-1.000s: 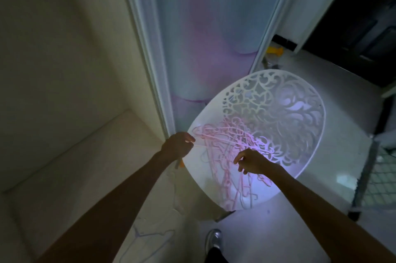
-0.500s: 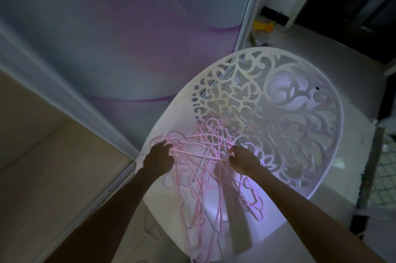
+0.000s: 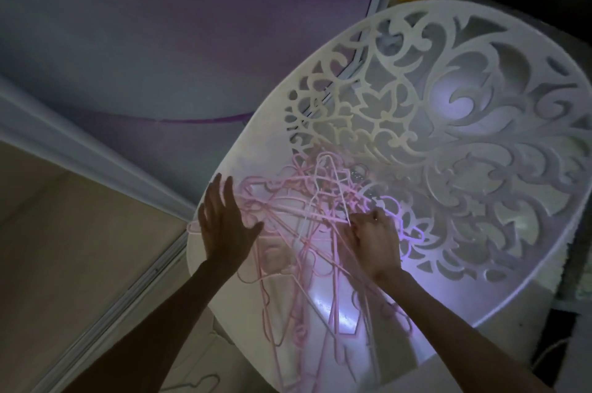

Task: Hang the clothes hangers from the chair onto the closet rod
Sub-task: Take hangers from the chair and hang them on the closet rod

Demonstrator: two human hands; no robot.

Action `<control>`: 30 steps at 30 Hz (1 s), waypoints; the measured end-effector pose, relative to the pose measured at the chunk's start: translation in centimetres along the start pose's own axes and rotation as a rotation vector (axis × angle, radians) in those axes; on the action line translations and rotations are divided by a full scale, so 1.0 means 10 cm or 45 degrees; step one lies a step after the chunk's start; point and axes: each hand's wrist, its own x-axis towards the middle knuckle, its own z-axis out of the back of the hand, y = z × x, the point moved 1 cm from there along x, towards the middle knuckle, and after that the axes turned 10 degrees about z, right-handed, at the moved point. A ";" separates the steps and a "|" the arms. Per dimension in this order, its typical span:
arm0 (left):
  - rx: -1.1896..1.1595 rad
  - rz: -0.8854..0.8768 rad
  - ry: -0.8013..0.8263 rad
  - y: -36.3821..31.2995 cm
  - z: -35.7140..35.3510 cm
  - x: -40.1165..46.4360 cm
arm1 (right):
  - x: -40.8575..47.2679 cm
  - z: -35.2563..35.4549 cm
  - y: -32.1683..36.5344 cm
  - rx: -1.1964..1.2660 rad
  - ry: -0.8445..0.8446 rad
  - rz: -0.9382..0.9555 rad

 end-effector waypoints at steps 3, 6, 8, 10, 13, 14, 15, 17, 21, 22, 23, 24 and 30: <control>-0.220 0.036 -0.122 -0.06 0.13 0.02 | -0.01 0.15 -0.02 0.164 -0.131 0.039; -0.439 0.283 -0.133 -0.13 0.26 -0.04 | 0.05 0.39 0.01 0.791 -0.071 -0.135; -0.538 0.459 0.031 -0.12 0.29 -0.14 | 0.12 0.57 0.07 1.145 -0.131 -0.264; -0.578 0.420 0.325 -0.14 0.31 -0.24 | 0.20 0.74 0.14 1.420 -0.132 -0.370; -0.537 0.150 0.728 -0.33 0.38 -0.37 | 0.27 0.92 0.26 1.631 0.011 -0.482; -0.578 0.121 0.871 -0.41 0.38 -0.39 | 0.28 0.95 0.30 1.689 0.064 -0.519; -0.592 0.118 0.982 -0.49 0.36 -0.39 | 0.28 1.01 0.36 1.764 0.117 -0.554; -0.432 0.079 1.038 -0.58 0.33 -0.38 | 0.27 1.11 0.44 1.933 0.245 -0.579; -0.138 0.370 0.607 -0.56 0.24 -0.43 | 0.18 1.21 0.53 2.162 0.352 -0.574; -0.123 0.422 0.552 -0.54 0.23 -0.52 | 0.14 1.20 0.55 2.171 0.347 -0.578; -0.082 0.375 0.517 -0.55 0.25 -0.60 | 0.11 1.18 0.56 2.161 0.333 -0.590; -0.002 0.264 0.464 -0.55 0.28 -0.67 | 0.09 1.15 0.55 2.128 0.315 -0.603; -0.483 0.319 -0.348 -0.53 0.63 -0.68 | 0.01 1.05 0.57 2.084 0.271 -0.669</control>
